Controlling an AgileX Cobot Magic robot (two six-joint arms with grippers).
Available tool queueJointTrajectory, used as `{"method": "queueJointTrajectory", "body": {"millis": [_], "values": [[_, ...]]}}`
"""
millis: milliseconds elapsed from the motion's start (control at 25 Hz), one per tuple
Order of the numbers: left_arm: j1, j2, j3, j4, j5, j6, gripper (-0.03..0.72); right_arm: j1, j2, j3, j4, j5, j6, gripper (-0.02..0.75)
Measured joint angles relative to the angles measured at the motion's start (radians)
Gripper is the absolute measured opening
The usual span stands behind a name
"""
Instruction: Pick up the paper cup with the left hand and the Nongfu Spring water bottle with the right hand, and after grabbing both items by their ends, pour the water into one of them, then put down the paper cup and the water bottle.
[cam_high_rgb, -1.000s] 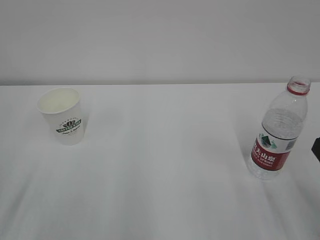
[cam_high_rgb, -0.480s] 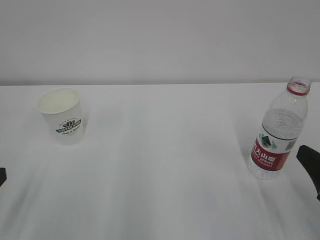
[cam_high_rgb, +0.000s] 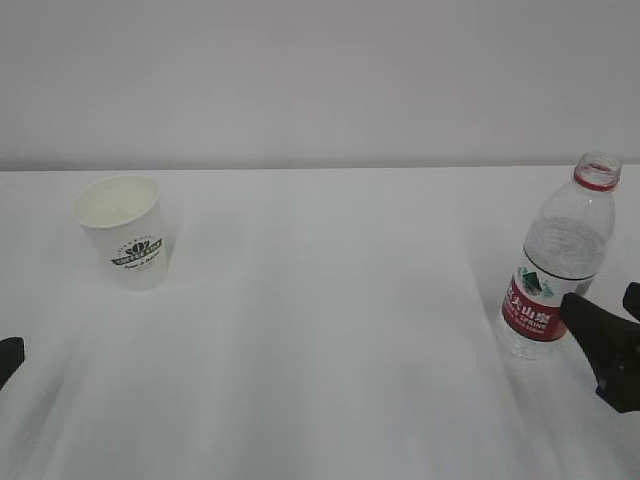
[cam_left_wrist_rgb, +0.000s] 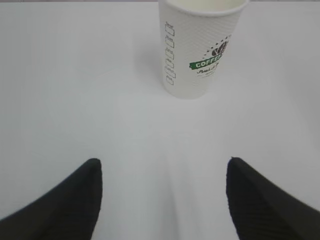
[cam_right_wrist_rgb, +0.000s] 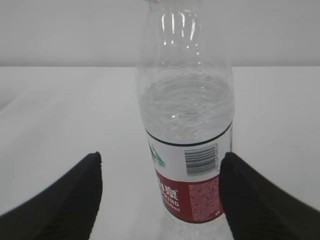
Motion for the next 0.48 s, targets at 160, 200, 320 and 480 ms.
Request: {"method": "queueJointTrajectory", "body": {"millis": [160, 200, 320, 480], "values": [[0.0, 0.0, 0.0, 0.0, -0.004, 0.0, 0.561, 0.0, 0.077, 0.0, 0.014, -0.015, -0.02, 0.549], [0.0, 0.0, 0.0, 0.0, -0.006, 0.0, 0.561, 0.0, 0.089, 0.0, 0.016, -0.015, -0.024, 0.549], [0.0, 0.0, 0.0, 0.0, -0.016, 0.0, 0.561, 0.0, 0.104, 0.0, 0.024, -0.018, -0.034, 0.549], [0.0, 0.022, 0.0, 0.0, -0.039, 0.0, 0.561, 0.0, 0.105, 0.0, 0.053, -0.021, -0.043, 0.549]]}}
